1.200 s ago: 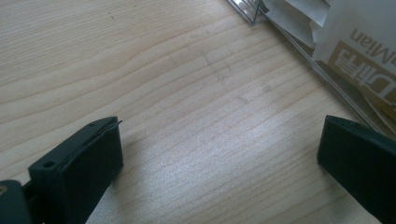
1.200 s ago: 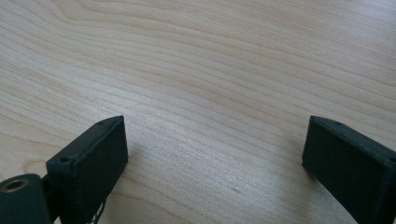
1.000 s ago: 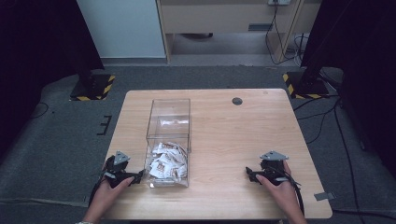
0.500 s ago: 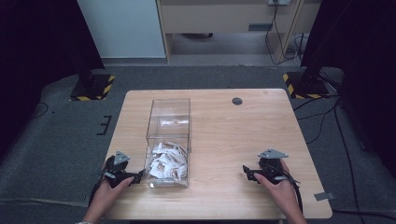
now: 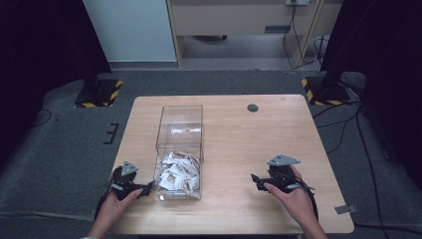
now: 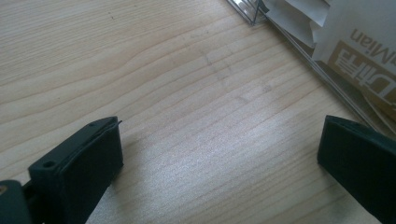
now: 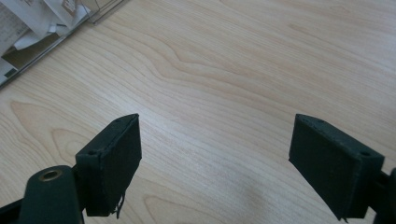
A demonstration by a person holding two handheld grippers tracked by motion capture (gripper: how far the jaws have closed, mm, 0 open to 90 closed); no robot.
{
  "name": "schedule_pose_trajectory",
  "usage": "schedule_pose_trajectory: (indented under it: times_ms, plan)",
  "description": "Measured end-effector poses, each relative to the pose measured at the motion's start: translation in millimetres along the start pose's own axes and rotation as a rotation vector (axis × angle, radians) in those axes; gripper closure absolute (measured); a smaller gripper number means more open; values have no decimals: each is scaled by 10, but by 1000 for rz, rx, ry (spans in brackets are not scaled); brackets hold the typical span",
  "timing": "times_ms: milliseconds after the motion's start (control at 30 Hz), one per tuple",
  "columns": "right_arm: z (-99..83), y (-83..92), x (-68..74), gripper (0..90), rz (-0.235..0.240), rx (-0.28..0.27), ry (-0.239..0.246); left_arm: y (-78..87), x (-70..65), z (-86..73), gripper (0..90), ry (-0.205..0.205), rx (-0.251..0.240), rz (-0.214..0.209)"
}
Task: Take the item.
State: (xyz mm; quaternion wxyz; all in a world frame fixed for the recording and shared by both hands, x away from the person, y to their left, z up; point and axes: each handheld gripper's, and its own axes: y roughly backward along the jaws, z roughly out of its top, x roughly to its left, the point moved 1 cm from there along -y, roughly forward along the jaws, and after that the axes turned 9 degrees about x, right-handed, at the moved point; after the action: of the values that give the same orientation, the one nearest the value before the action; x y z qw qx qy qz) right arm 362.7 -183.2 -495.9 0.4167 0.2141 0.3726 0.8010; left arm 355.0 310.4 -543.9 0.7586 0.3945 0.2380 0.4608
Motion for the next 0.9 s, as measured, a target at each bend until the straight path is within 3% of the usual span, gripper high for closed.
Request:
schedule_pose_trajectory:
  times_ms: [567, 900]
  plan:
    - [244, 90, 146, 254, 38, 1, 39, 0, 0, 0, 0, 0, 0, 0]
    - [485, 209, 256, 264, 49, -11, 72, 0, 0, 0, 0, 0, 0, 0]
